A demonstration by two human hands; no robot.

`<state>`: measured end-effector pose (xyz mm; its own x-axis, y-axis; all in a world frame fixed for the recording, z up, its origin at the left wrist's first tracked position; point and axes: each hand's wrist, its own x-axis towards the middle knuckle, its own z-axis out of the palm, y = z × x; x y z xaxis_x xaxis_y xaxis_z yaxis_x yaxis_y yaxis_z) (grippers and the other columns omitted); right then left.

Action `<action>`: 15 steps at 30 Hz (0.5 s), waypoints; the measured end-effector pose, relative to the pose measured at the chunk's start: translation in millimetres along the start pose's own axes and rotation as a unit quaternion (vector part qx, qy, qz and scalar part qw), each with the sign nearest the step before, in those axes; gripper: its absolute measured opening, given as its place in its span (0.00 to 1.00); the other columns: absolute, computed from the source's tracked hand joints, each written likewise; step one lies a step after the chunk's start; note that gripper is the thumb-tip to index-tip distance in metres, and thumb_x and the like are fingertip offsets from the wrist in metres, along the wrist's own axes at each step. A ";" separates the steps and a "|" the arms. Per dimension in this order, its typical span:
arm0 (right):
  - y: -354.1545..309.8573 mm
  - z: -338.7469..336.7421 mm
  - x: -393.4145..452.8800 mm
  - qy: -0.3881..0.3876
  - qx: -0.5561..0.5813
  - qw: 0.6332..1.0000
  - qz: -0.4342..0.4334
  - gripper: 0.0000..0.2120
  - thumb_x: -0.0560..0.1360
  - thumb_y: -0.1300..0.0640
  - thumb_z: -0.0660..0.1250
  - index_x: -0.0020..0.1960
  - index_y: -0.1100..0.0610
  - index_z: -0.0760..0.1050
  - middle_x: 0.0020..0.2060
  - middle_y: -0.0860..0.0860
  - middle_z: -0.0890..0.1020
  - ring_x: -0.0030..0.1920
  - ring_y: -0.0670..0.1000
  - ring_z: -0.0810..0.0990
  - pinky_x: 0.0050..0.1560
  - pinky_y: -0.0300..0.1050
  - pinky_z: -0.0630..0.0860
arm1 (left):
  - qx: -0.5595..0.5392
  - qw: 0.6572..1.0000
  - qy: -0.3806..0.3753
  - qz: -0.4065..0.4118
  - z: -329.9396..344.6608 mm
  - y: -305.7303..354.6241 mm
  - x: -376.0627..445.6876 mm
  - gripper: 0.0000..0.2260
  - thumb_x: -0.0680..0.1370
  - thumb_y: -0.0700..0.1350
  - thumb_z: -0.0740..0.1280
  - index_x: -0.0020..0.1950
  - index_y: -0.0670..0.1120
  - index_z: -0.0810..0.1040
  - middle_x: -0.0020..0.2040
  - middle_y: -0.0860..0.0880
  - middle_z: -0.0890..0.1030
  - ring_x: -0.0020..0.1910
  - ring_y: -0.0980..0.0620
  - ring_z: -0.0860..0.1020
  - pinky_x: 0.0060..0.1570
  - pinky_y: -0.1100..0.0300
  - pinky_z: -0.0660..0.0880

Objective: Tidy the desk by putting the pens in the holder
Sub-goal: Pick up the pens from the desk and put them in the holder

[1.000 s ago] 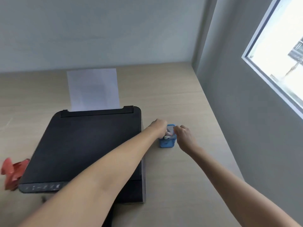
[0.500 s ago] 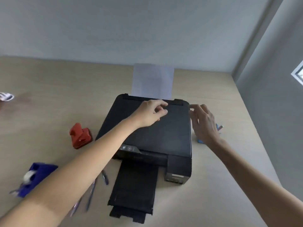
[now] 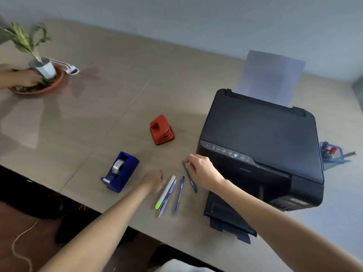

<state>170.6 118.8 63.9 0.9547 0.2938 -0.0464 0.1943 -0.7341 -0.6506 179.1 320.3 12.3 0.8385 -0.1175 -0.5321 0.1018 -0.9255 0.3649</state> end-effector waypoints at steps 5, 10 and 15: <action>13.0 36.8 14.6 -0.077 -0.065 0.979 0.179 0.09 0.76 0.61 0.57 0.47 0.64 0.75 0.42 0.62 0.80 0.42 0.63 0.79 0.39 0.51 0.76 | -0.002 0.999 0.017 0.029 32.1 -12.5 3.3 0.08 0.77 0.46 0.61 0.51 0.41 0.73 0.55 0.40 0.76 0.52 0.38 0.78 0.44 0.53 0.73; 11.9 62.1 39.0 -0.099 -0.119 0.953 0.260 0.09 0.75 0.67 0.58 0.55 0.65 0.72 0.51 0.62 0.78 0.51 0.64 0.80 0.39 0.50 0.74 | -0.018 0.996 0.057 0.065 43.1 -16.6 0.5 0.14 0.79 0.51 0.59 0.51 0.40 0.72 0.53 0.41 0.75 0.50 0.38 0.78 0.43 0.51 0.73; 24.6 82.2 52.1 -0.094 -0.116 0.942 0.301 0.15 0.78 0.66 0.53 0.63 0.65 0.69 0.61 0.61 0.74 0.60 0.61 0.76 0.55 0.55 0.75 | 0.075 0.992 0.042 0.090 50.6 -16.0 -2.4 0.12 0.79 0.48 0.59 0.57 0.42 0.71 0.57 0.43 0.74 0.55 0.41 0.76 0.45 0.49 0.74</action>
<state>206.5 166.4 -16.8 0.8546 -0.1309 -0.5025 -0.3051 -0.9097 -0.2818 148.4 317.2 -30.9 0.8781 -0.2614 -0.4008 -0.1289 -0.9359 0.3279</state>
